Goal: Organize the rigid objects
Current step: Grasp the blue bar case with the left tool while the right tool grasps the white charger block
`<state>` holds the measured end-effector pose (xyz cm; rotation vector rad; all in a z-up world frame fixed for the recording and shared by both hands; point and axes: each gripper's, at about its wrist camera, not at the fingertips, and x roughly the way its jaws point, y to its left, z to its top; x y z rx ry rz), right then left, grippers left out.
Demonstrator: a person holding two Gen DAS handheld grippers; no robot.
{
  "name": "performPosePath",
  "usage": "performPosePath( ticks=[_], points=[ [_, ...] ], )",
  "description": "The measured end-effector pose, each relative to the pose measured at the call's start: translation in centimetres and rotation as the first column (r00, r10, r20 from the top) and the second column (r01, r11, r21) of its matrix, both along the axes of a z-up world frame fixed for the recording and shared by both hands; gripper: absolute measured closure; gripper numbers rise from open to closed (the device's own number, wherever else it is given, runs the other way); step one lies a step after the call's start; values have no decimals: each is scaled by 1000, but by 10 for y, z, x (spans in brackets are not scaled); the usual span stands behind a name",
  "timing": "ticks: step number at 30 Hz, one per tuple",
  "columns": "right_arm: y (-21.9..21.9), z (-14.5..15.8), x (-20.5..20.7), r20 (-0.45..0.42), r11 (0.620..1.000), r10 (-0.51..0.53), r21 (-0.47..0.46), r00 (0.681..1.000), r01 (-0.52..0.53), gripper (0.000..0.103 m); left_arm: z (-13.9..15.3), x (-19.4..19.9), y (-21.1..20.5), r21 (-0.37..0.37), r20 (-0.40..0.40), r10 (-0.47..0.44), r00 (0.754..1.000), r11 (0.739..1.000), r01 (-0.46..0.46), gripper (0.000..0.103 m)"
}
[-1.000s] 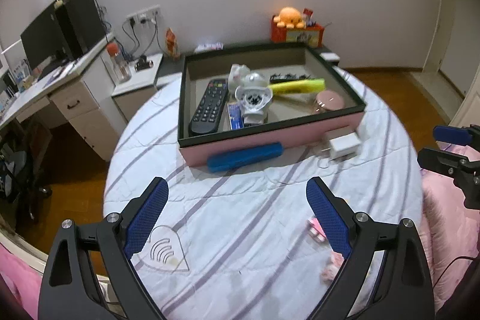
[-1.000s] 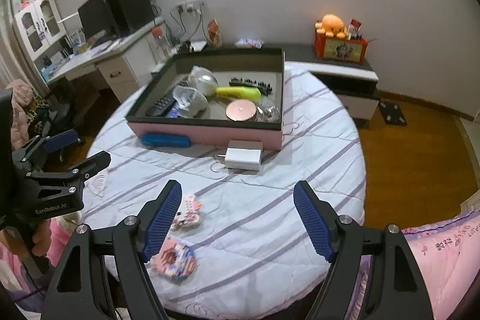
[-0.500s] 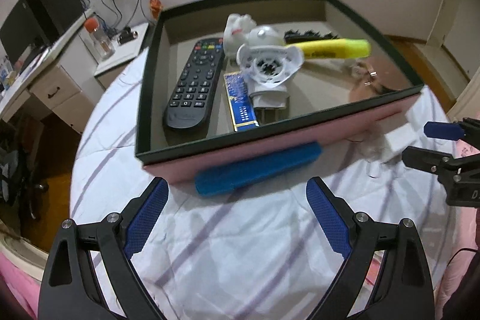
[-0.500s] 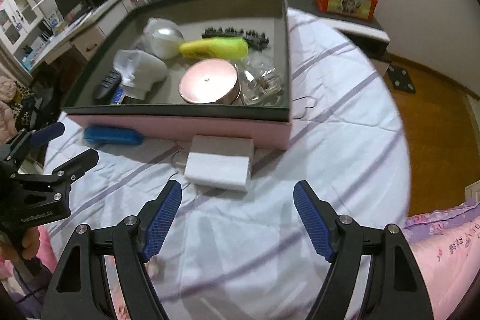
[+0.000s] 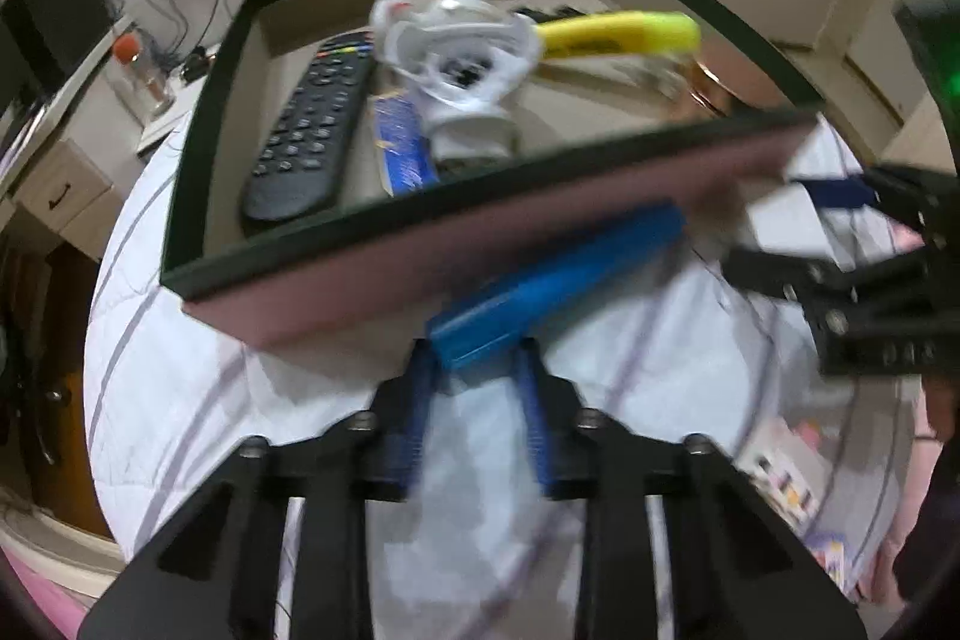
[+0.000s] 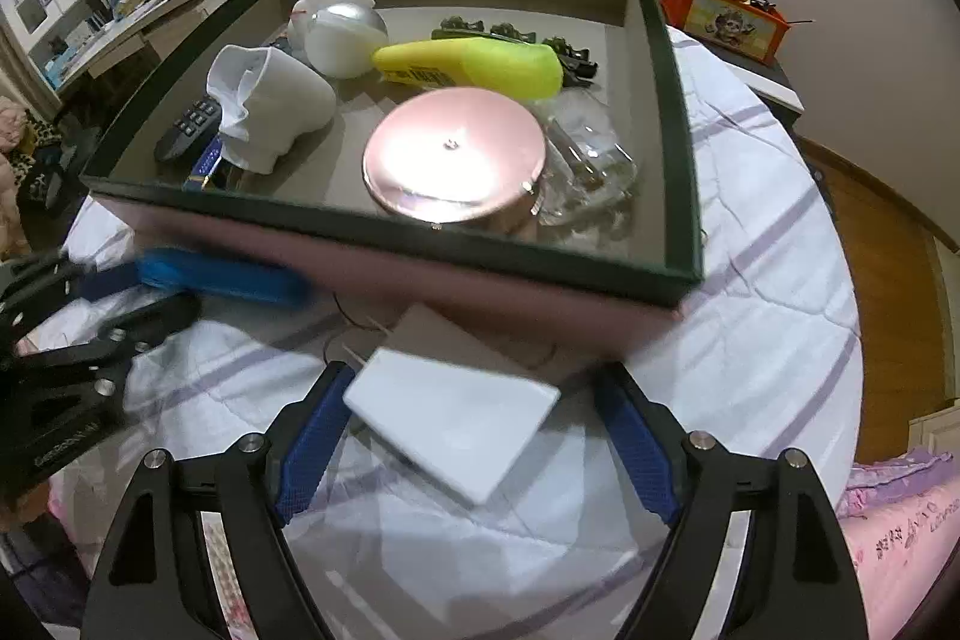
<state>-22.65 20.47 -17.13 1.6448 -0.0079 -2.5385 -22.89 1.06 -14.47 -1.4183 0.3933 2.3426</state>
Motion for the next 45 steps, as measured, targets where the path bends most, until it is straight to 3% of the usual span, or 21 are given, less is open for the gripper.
performPosePath(
  ticks=[5,6,7,9,14,17,18,20,22,26,29,37,40,43,45],
  points=[
    [10,3,13,9,999,-11,-30,1000,11,20,5,14,5,-25,2,-26,1000,999,26,86],
    [11,3,13,11,999,-12,-35,1000,12,20,7,12,3,-9,12,-27,1000,1000,27,73],
    [13,3,15,13,999,-12,-40,1000,13,20,7,8,4,-4,15,-22,1000,1000,22,46],
    [17,3,15,16,999,-10,-46,1000,11,20,9,-1,3,4,-2,2,1000,1000,-2,23],
    [19,2,15,6,999,19,-36,1000,-19,20,8,-15,12,103,53,-35,998,994,29,23],
    [24,2,16,-7,997,3,-71,1000,-3,23,-4,-16,28,54,55,-41,998,998,38,23],
    [29,3,17,-13,997,-9,-75,1000,8,32,-5,-14,30,48,35,-39,999,998,37,22],
    [39,5,21,-17,996,-39,-81,999,37,48,-3,-8,31,58,16,-53,998,997,51,35],
    [48,5,24,-15,993,-50,-106,999,48,48,0,-4,30,86,20,-65,998,994,63,42],
    [41,8,31,-32,998,-29,-48,999,27,48,3,3,18,160,43,-70,997,985,62,52],
    [34,11,29,-40,998,-6,-65,999,4,49,6,6,8,204,68,-69,995,978,54,60],
    [32,17,24,-41,996,-14,-84,999,10,49,27,31,-5,237,36,-47,998,971,37,77],
    [31,19,28,-35,994,-9,-107,999,5,49,34,35,-7,192,-23,-51,998,980,55,74],
    [33,13,28,-18,995,-6,-96,1000,4,48,22,19,-9,186,42,-13,999,983,5,71],
    [36,10,25,-4,994,-12,-112,1000,12,49,8,4,-2,164,76,-5,997,986,-7,58]
  ],
)
